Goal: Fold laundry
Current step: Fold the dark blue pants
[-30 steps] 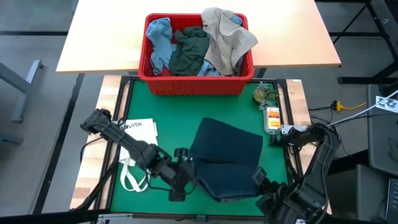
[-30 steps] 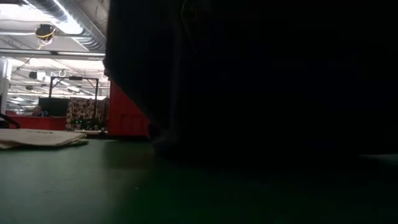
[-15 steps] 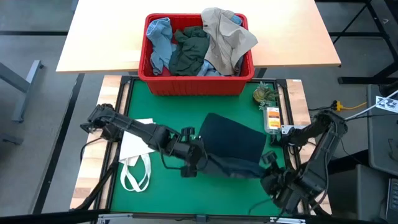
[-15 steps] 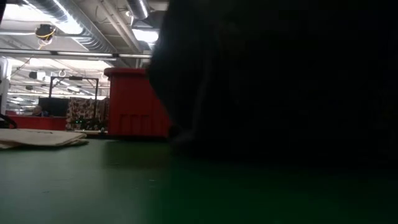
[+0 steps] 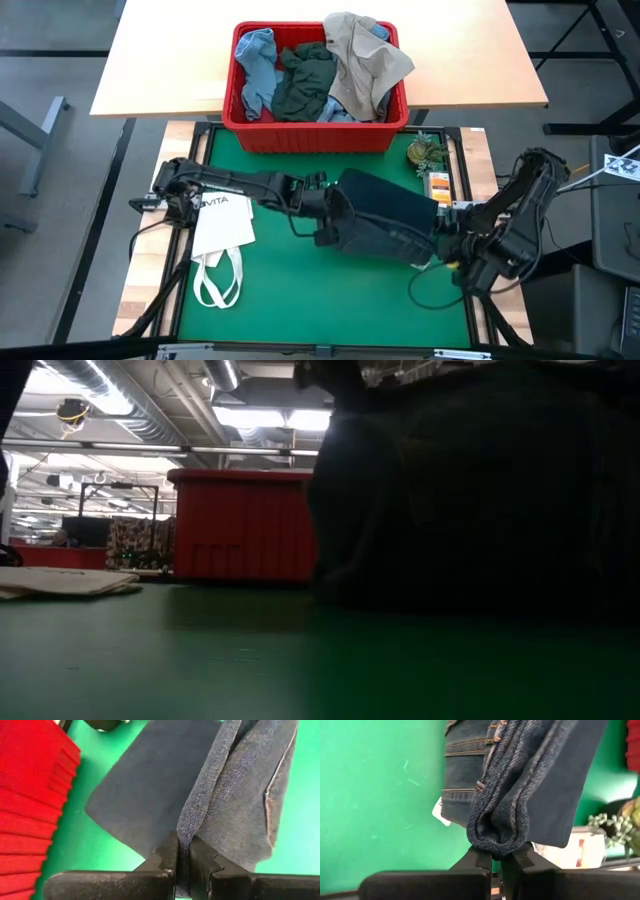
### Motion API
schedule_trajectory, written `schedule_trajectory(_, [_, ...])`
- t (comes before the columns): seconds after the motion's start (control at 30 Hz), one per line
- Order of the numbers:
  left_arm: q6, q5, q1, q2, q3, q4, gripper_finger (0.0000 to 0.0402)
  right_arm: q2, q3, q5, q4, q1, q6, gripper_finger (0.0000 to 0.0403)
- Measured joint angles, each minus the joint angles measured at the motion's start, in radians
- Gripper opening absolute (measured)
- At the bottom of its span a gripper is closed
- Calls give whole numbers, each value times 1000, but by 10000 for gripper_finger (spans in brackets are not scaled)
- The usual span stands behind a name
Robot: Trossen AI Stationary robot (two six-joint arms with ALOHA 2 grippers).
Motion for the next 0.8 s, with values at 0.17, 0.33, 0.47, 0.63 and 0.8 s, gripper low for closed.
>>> schedule_trajectory(0.17, [52, 3, 48, 1, 0, 56, 18, -78, -58, 31, -5, 0, 19, 14])
schedule_trajectory(0.33, [102, -3, 95, 1, 0, 96, 18, -128, -132, 78, -5, -26, 17, 11])
schedule_trajectory(0.47, [113, -2, 132, 8, -14, 130, 18, -164, -216, 96, -3, -60, 13, 16])
schedule_trajectory(0.63, [166, -8, 172, 43, -47, 199, 18, -192, -310, 88, 2, -124, -13, 18])
schedule_trajectory(0.8, [228, -8, 215, 105, -48, 254, 18, -207, -370, 82, 0, -176, -51, 19])
